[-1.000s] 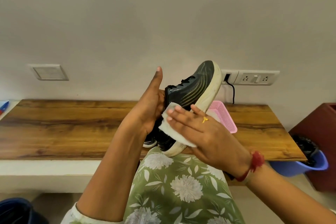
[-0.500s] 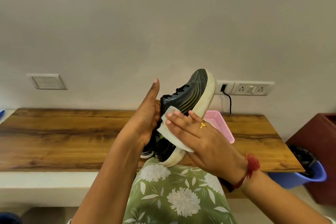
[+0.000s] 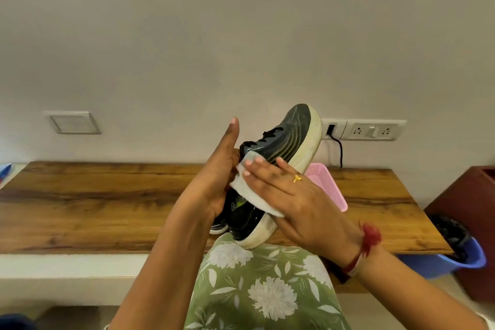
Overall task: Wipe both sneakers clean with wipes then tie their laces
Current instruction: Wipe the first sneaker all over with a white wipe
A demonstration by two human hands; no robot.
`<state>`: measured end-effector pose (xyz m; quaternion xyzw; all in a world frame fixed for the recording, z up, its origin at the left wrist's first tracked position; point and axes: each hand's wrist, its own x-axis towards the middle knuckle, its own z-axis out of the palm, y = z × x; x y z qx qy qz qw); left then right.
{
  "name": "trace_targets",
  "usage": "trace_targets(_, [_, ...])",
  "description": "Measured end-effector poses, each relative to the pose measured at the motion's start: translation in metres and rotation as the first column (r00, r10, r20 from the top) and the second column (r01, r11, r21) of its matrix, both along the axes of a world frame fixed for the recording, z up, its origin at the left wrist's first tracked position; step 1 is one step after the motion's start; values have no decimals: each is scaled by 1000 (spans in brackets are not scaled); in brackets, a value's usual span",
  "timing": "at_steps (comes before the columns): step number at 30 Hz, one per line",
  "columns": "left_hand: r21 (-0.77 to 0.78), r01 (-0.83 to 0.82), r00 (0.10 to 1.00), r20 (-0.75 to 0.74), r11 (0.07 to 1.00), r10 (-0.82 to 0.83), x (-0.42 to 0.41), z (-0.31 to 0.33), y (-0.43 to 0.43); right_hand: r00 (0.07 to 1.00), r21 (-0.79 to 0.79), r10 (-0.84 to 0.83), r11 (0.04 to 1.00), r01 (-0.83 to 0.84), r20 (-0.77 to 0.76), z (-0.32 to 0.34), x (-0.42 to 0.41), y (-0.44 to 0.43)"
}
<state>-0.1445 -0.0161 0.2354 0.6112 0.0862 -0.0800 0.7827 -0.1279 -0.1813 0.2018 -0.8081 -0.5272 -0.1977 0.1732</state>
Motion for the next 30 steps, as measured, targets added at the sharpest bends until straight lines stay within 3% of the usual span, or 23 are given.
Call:
trace_targets(4, [-12,14,1000,-19,1000,-15,-4,4,-4,980,168,-138,973,161,-141,8,10,-3])
trace_targets(9, [-38,-32,999,-7,999,32,-9,13,-5,1000,12,-14,1000,14,23,4,-2,3])
trace_targets(12, [-24,-28,1000,-14,999,27,-11,15,-10,981,166,-148,972,168,-127,10,9,-1])
trace_targets(16, [27,23,1000,-4,999,-23,-16,10,-1,1000,26,-28,999,28,-1,3,1,1])
trace_targets(20, [54,12,1000,-27,998,-11,-18,14,-7,982,152,-138,976,157,-128,11,8,0])
trace_targets(23, [50,10,1000,-2,999,-10,-16,8,-2,999,21,-13,1000,14,-50,5,-2,5])
trace_targets(27, [35,-28,998,-55,999,30,-12,13,-7,975,152,-137,975,164,-177,11,12,2])
trace_targets(30, [76,-64,998,-21,995,66,-15,10,-2,994,73,-56,995,63,-96,7,0,7])
